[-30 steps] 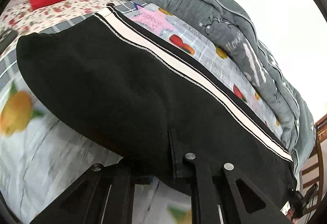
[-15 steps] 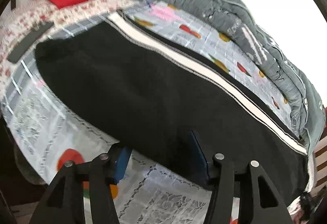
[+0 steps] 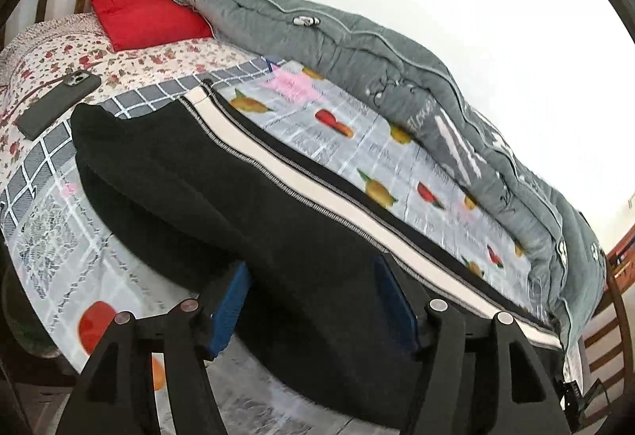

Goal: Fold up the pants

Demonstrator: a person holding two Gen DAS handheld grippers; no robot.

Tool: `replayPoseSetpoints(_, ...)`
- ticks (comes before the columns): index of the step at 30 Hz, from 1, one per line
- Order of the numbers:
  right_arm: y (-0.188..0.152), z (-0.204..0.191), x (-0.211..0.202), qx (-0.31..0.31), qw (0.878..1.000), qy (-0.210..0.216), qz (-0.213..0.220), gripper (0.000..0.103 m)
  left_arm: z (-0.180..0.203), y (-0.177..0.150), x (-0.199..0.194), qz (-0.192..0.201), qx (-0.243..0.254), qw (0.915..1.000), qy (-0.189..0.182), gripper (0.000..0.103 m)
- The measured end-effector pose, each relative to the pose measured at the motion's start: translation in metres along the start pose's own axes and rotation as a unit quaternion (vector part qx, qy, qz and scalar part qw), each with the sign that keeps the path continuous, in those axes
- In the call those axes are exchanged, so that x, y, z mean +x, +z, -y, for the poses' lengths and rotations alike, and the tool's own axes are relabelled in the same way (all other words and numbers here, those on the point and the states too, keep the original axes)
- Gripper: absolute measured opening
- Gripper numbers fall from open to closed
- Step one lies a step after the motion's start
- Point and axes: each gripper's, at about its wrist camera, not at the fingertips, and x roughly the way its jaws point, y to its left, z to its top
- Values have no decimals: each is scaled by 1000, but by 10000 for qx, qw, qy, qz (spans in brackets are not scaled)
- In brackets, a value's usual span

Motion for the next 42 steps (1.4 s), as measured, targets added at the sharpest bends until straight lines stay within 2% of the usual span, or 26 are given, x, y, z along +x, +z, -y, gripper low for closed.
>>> replayPoseSetpoints(2,9,-8,12,44,9996,-250,-76,70,7,-1,4,19,-37,10000,26,63)
replayPoseSetpoints(3,13,-19,18,-178,9983,-552,-109,60,12,-2,7,14,-40,10000,11,63)
replayPoseSetpoints(5,16,-36,16,-743,9935,-856,94,39,18,-4,7,83,18,10000,47,63)
replayPoseSetpoints(6,19,-46,8,-1150,9906,-699,248,35,22,-5,5,184,89,9998,86,63)
replayPoseSetpoints(9,26,-47,-17,-1322,9890,-316,582,35,24,-5,-1,258,192,9995,19,63)
replayPoseSetpoints(11,25,-40,-21,-1402,9859,-628,665,36,19,-3,-6,328,204,9992,27,63)
replayPoseSetpoints(13,22,-25,-12,-1468,9822,-1067,475,42,9,3,-14,452,192,9987,103,63)
replayPoseSetpoints(15,20,-6,-7,-1251,9864,-1063,21,43,-2,8,-22,558,144,9981,209,63)
replayPoseSetpoints(16,20,0,-10,-1177,9883,-965,-4,43,-10,10,-26,618,121,9977,251,63)
replayPoseSetpoints(18,16,3,-29,-1205,9873,-1020,180,48,-20,14,-32,642,130,9973,325,63)
replayPoseSetpoints(19,15,-2,-39,-1303,9823,-1292,364,49,-24,15,-35,646,150,9972,337,63)
replayPoseSetpoints(20,13,-7,-49,-1412,9781,-1438,511,51,-28,16,-36,635,180,9972,337,63)
replayPoseSetpoints(22,11,-23,-66,-1516,9754,-1438,701,51,-34,18,-38,584,225,9975,318,64)
replayPoseSetpoints(26,2,-63,-77,-1706,9772,-1079,665,51,-35,12,-25,339,305,9989,104,66)
replayPoseSetpoints(29,-10,-93,-66,-1889,9763,-920,517,51,-34,0,-5,35,450,9990,14,66)
replayPoseSetpoints(33,-35,-135,-45,-2376,9666,-909,300,51,-45,-2,16,-212,405,9990,-10,66)
replayPoseSetpoints(39,-56,-185,-12,-3071,9468,-950,145,52,-55,32,32,-75,509,9986,153,66)
replayPoseSetpoints(42,-58,-204,7,-3228,9417,-936,113,53,-63,52,41,-42,399,9991,155,65)
